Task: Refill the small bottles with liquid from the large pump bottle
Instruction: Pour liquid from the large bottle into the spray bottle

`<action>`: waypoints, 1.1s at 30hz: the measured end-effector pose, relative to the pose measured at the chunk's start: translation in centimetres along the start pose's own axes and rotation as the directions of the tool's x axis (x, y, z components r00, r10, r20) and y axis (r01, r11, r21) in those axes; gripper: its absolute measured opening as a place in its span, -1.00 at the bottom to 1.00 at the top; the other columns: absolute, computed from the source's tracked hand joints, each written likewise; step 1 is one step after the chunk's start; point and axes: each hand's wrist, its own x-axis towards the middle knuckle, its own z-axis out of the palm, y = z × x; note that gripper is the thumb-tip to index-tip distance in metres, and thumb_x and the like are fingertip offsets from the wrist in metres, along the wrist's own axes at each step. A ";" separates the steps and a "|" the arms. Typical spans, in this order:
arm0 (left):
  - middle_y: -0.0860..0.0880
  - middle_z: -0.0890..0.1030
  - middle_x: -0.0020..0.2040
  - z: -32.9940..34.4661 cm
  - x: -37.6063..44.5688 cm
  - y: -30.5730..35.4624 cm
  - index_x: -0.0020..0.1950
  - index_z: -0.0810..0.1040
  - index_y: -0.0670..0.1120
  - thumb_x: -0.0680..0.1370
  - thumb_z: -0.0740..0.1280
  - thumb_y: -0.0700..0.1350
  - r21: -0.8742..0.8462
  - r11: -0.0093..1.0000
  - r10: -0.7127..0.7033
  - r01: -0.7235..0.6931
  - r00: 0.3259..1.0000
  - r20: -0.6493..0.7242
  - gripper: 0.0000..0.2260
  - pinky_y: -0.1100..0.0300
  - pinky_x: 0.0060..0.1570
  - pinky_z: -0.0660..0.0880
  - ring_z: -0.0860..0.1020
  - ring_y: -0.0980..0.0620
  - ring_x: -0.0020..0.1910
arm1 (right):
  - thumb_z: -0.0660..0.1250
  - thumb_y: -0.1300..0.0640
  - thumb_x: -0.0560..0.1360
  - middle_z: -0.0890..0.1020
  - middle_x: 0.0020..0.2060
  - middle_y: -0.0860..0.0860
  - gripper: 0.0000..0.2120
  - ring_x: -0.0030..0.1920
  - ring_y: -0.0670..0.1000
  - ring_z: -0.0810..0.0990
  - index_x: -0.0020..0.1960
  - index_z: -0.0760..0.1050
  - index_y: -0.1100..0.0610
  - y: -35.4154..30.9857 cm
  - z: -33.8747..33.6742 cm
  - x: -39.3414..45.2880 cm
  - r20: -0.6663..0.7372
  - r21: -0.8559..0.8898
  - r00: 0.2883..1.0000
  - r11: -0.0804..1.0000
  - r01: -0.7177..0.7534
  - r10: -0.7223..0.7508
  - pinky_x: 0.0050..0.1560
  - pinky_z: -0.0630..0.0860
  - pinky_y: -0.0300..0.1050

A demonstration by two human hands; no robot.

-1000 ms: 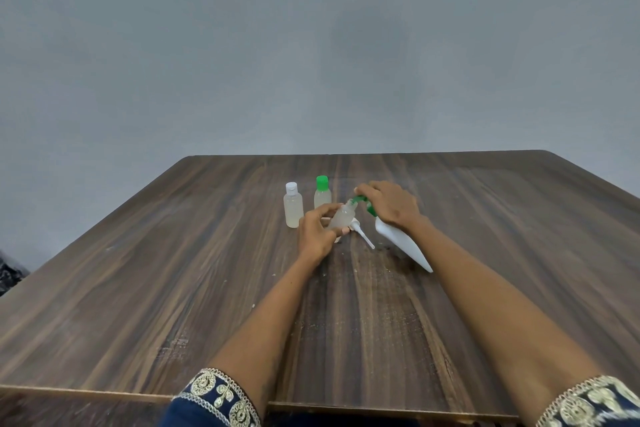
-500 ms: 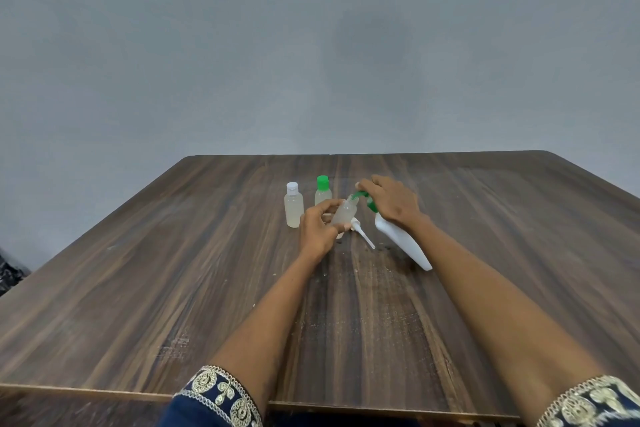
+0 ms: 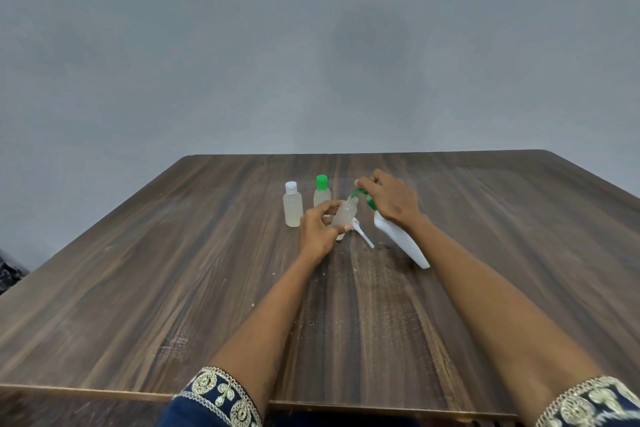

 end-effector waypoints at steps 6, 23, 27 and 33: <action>0.02 0.62 -0.04 -0.1 -0.1 -0.1 0.13 0.59 -0.10 0.33 0.51 -0.28 0.003 1.000 0.008 -0.008 1.000 0.002 -0.61 0.18 -0.03 0.53 0.55 0.17 -0.15 | 0.18 -0.09 0.55 0.63 -0.22 0.08 -0.73 -0.13 0.12 0.55 -0.18 0.37 0.09 0.1 0.2 0.0 0.012 0.005 1.000 1.000 -0.012 0.012 -0.15 0.39 0.00; -0.01 0.62 -0.02 -0.3 0.1 -0.2 0.12 0.60 -0.07 0.32 0.51 -0.28 -0.001 1.000 -0.016 0.016 1.000 0.002 -0.60 0.11 0.00 0.55 0.55 0.08 -0.10 | 0.20 -0.08 0.53 0.56 -0.30 0.02 -0.75 -0.16 0.12 0.52 -0.21 0.33 0.07 0.1 0.2 -0.1 0.011 -0.012 1.000 1.000 -0.015 0.015 -0.21 0.31 -0.04; -0.03 0.62 -0.05 -0.4 0.0 -0.3 0.12 0.60 -0.08 0.32 0.50 -0.30 -0.012 1.000 -0.014 0.014 1.000 0.005 -0.61 0.12 0.00 0.56 0.57 0.06 -0.11 | 0.10 -0.17 0.40 0.49 -0.35 -0.02 -0.70 -0.21 0.10 0.48 -0.21 0.31 0.07 -0.2 0.2 -0.2 0.003 -0.015 1.000 1.000 0.006 -0.006 -0.21 0.30 -0.04; -0.04 0.62 0.00 -0.2 0.3 0.1 0.14 0.59 -0.09 0.33 0.51 -0.29 -0.008 1.000 0.009 -0.009 1.000 0.003 -0.59 0.15 0.02 0.54 0.56 0.05 -0.04 | 0.08 -0.26 0.41 0.59 -0.26 0.04 -0.55 -0.20 0.07 0.50 -0.16 0.41 0.13 0.0 0.1 0.0 -0.013 -0.024 1.000 1.000 0.019 -0.019 -0.15 0.38 -0.01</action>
